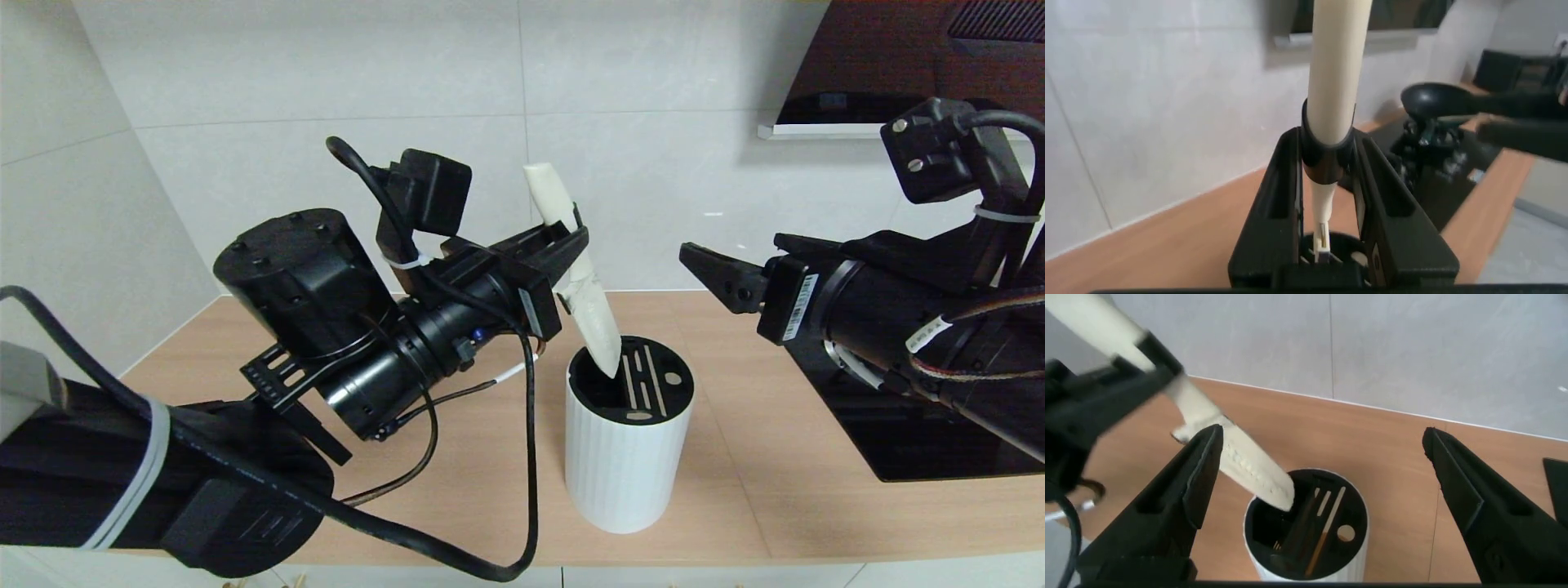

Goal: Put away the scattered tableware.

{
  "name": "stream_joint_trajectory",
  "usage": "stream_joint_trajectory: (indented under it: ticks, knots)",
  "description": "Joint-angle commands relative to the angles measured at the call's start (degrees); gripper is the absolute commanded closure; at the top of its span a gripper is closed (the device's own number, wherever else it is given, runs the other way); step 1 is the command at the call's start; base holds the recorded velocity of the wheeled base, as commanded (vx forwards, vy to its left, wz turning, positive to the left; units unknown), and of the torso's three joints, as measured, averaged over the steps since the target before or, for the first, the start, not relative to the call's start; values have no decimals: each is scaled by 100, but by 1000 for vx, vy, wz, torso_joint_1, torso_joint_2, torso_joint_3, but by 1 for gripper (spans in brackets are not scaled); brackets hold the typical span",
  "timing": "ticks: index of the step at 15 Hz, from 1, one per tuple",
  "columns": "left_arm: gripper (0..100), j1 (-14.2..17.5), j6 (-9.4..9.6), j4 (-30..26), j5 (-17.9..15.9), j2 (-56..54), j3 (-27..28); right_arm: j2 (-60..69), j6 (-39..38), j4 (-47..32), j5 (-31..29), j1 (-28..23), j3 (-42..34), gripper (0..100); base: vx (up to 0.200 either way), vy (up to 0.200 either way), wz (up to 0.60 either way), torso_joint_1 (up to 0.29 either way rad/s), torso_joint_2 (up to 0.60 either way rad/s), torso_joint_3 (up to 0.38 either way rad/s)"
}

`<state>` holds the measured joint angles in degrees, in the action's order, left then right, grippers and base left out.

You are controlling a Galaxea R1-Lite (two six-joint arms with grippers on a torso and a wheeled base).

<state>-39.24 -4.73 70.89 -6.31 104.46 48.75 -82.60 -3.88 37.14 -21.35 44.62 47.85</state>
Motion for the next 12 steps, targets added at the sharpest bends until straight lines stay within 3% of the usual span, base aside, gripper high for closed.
stream_joint_trajectory:
  ticks: [1, 12]
  knots:
    - [100, -40, -2, 57, 7, 145, -41, -19, 1, 3, -1, 3, -4, 0, 0, 0, 0, 0, 0, 0]
    - [100, -75, -19, 57, -1, 769, -173, -160, 1, 3, -1, 3, -12, 0, 0, 0, 0, 0, 0, 0]
